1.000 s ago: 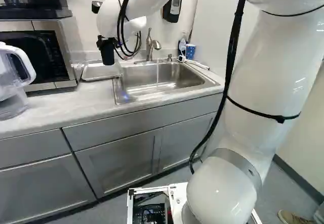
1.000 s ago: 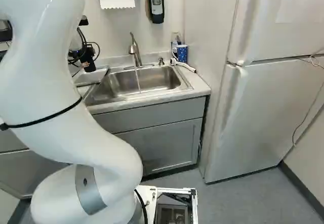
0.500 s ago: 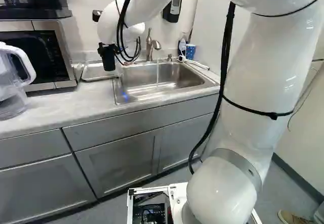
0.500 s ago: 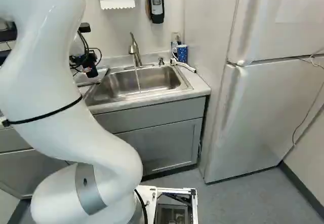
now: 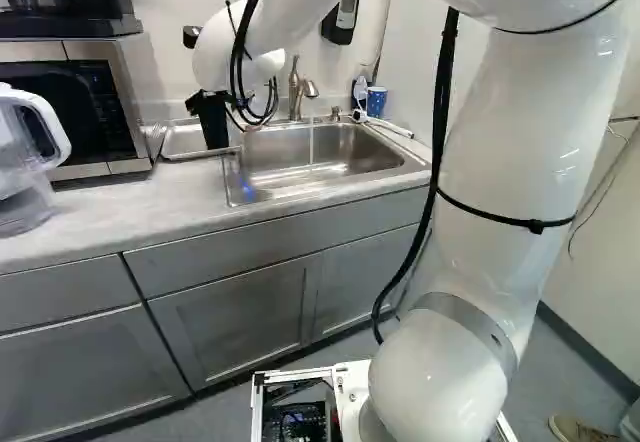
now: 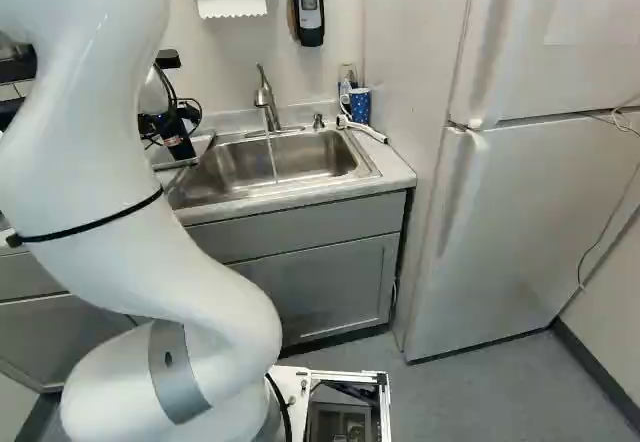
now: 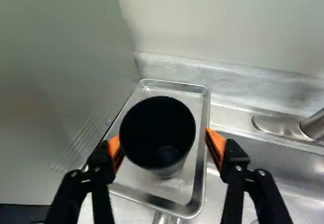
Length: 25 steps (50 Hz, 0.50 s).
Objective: Rinse the cup and place it in the tray
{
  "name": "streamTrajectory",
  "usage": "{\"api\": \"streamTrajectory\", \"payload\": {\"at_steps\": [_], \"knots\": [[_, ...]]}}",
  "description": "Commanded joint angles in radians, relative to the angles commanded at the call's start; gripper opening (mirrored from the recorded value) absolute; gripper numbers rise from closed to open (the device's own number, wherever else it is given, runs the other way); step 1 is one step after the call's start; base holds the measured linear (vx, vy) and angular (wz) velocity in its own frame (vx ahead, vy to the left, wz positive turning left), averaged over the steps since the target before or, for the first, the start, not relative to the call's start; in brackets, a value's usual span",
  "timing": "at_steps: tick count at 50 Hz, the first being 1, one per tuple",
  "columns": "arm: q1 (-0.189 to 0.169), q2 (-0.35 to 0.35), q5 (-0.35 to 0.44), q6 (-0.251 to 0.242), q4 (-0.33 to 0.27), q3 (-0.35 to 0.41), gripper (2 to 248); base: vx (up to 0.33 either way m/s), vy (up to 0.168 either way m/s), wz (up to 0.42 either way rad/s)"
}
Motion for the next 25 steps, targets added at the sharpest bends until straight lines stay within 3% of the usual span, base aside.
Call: {"api": "streamTrajectory", "payload": {"at_steps": [3,4,9,10,25], "knots": [[0.0,0.0,0.0,0.0,0.0,0.0,200,0.0,0.0,0.0],[0.0,0.0,0.0,0.0,0.0,0.0,236,0.0,0.0,0.0],[0.0,0.0,0.0,0.0,0.0,0.0,236,0.0,0.0,0.0],[0.0,0.0,0.0,0.0,0.0,0.0,247,0.0,0.0,0.0],[0.0,0.007,0.0,0.0,0.0,-0.002,247,0.0,0.0,0.0]]}}
